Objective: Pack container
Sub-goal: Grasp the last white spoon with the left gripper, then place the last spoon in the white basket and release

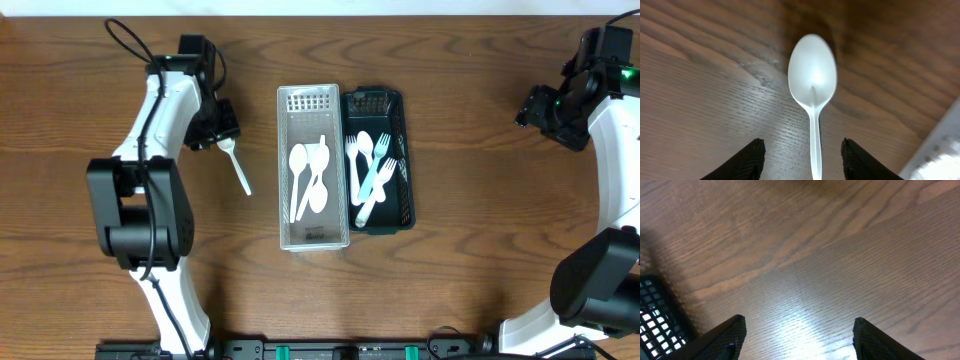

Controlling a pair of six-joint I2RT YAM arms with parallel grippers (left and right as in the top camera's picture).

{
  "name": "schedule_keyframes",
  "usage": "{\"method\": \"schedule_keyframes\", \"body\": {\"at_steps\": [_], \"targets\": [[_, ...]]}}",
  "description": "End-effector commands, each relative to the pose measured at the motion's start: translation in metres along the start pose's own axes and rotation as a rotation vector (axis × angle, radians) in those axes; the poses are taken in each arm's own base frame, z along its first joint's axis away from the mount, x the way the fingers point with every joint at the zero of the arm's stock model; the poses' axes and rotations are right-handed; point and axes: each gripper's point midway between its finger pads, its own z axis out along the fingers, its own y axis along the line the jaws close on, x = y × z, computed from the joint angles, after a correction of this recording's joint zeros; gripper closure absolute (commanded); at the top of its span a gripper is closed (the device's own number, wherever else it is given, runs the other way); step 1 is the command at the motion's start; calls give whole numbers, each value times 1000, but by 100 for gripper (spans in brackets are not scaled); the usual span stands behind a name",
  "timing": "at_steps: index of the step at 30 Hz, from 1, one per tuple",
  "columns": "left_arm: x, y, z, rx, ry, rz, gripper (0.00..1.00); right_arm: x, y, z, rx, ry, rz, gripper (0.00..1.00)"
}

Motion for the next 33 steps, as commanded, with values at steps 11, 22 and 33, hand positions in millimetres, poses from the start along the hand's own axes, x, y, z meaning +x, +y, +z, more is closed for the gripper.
{"method": "schedule_keyframes", "body": {"at_steps": [11, 22, 33], "targets": [[19, 1, 53, -35, 139, -10, 56, 3, 0, 0, 8, 5, -15, 29], [35, -10, 52, -55, 187, 30, 94, 5, -1, 0, 10, 14, -15, 29], [36, -49, -84, 71, -53, 140, 94, 6, -1, 0, 12, 20, -37, 29]]}}
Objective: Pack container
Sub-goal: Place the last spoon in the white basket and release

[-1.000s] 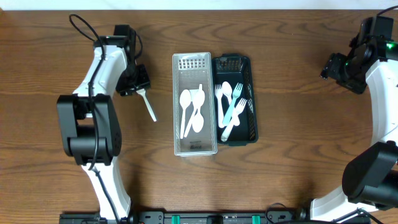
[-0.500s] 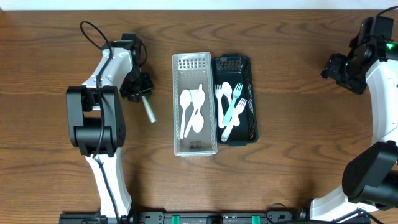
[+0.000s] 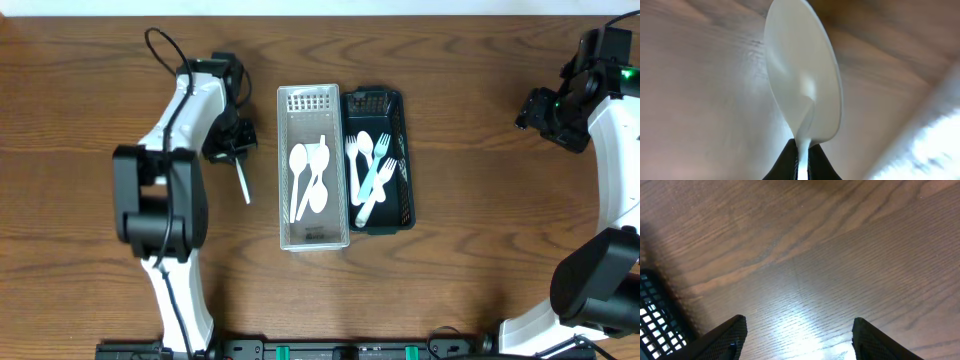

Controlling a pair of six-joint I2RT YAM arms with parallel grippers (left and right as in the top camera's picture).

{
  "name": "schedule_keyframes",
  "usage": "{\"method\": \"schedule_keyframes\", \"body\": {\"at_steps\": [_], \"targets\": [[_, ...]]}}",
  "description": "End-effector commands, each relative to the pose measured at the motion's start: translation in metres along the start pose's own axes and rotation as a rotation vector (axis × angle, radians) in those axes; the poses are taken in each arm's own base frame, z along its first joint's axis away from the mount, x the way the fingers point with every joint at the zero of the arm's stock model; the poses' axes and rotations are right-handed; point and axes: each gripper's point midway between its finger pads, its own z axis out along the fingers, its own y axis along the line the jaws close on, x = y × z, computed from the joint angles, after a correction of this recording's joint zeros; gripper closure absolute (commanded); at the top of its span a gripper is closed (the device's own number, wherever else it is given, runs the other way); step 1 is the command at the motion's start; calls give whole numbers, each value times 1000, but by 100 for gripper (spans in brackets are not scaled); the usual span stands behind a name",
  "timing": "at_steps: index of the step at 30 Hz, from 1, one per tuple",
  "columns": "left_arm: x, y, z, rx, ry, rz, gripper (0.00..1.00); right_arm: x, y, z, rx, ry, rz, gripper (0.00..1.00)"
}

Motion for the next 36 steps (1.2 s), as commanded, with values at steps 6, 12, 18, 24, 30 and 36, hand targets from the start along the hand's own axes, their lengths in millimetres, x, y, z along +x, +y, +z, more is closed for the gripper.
{"method": "schedule_keyframes", "body": {"at_steps": [6, 12, 18, 24, 30, 36], "targets": [[46, -70, -142, 171, -332, 221, 94, 0, 1, 0, 5, -4, -23, 29], [68, -100, -118, 92, -322, 339, 93, -1, 1, 0, 3, -8, -24, 29], [70, -115, -64, 36, -237, 380, 87, 0, 1, 0, 3, -7, -23, 29], [63, -121, -75, 48, -274, 445, 54, 0, 2, 0, 3, -7, -25, 29], [75, -108, -150, 75, -384, 444, 28, -9, 18, -14, -43, -78, -172, 33], [100, -53, -242, 33, -630, 386, 12, -21, 57, -103, -181, -355, -316, 27]]}}
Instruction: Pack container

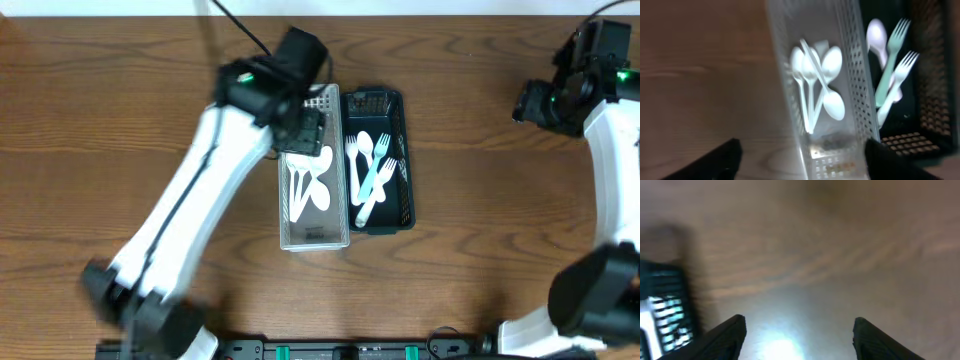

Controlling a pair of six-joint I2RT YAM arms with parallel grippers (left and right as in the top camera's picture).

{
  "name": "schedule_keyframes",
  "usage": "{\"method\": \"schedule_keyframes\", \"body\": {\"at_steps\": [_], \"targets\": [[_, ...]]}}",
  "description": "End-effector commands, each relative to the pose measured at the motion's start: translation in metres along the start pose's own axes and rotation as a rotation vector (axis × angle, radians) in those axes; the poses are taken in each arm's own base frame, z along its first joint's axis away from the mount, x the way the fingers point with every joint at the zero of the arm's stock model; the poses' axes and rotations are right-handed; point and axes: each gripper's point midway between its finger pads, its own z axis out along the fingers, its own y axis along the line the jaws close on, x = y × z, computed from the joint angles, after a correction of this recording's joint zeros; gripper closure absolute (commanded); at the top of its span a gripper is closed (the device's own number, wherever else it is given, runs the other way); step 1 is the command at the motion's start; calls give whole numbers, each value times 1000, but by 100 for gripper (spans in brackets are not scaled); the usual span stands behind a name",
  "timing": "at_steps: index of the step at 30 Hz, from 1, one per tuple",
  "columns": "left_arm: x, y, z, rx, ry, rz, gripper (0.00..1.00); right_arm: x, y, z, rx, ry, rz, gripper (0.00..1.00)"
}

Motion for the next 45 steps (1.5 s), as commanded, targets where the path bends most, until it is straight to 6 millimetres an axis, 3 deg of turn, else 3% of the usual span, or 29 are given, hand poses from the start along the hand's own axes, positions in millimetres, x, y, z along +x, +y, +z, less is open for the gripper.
{"method": "schedule_keyframes", "body": {"at_steps": [1, 4, 9, 12, 18, 22, 28, 45], "targets": [[2, 35, -69, -92, -181, -30, 2, -19, 32, -78, -104, -213, -127, 26], [31, 58, -115, -120, -244, -54, 2, -19, 48, -138, -173, -356, -157, 25], [95, 102, -173, -177, -336, -216, 2, 5, 58, -219, -229, -519, -196, 20], [126, 120, -198, -180, -405, -261, 2, 22, 56, -255, -242, -596, -206, 1], [169, 140, -234, -129, -561, -310, 2, 46, 51, -302, -254, -717, -213, 1], [189, 148, -247, -97, -634, -332, 2, 58, 48, -316, -257, -747, -215, 1], [209, 155, -254, -77, -678, -346, 2, 68, 46, -318, -255, -734, -214, 1], [213, 156, -256, -71, -691, -349, 2, 87, 43, -301, -267, -620, -139, 1]]}}
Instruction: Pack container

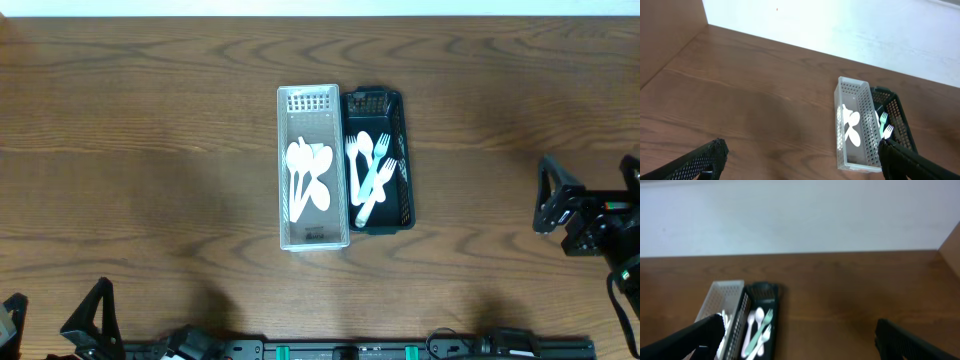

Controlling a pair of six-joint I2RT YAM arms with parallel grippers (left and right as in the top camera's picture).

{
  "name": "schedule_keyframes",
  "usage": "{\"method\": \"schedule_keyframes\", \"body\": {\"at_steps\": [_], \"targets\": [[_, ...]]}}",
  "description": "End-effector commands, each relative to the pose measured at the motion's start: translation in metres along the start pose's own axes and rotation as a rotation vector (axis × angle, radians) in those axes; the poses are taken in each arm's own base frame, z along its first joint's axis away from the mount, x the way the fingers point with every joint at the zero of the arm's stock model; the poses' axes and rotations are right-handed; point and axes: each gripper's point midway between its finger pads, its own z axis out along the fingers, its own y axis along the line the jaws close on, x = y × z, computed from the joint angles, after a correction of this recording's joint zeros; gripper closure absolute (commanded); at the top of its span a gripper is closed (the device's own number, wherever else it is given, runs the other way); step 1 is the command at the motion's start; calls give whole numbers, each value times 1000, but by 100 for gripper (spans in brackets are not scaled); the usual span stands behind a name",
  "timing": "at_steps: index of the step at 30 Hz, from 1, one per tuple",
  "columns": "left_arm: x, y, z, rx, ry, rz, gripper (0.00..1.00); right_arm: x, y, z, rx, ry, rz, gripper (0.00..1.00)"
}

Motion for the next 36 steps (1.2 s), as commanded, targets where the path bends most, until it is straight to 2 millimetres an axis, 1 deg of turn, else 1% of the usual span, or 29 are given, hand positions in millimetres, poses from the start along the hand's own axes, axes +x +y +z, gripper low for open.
{"method": "schedule_keyframes", "body": {"at_steps": [1, 12, 13, 14, 18, 21, 24, 28, 33, 36], "targets": [[13, 11, -2, -49, 49, 22, 2, 8, 2, 0, -11, 34, 14, 1], [17, 14, 1, -72, 52, 20, 2, 49, -1, -5, 6, 202, 41, 1], [13, 15, 0, -86, 26, 6, 2, 52, -1, -6, 7, 215, 43, 1], [4, 17, -1, -104, -29, -23, 2, 56, -1, -7, 9, 230, 46, 1], [-24, 12, -2, -110, -206, -133, 2, 64, -2, -9, 13, 265, 51, 1], [-35, 9, 2, -119, -308, -193, 2, 68, -2, -10, 14, 281, 54, 1], [-34, 10, 14, -140, -352, -223, 2, 71, -2, -11, 16, 293, 56, 1], [-21, 13, 41, -185, -369, -238, 2, 72, -2, -11, 16, 299, 57, 1], [-1, 17, 90, -240, -338, -278, 2, 72, -2, -11, 16, 299, 57, 1], [13, 21, 115, -265, -320, -308, 2, 72, -2, -11, 16, 299, 57, 1]]}}
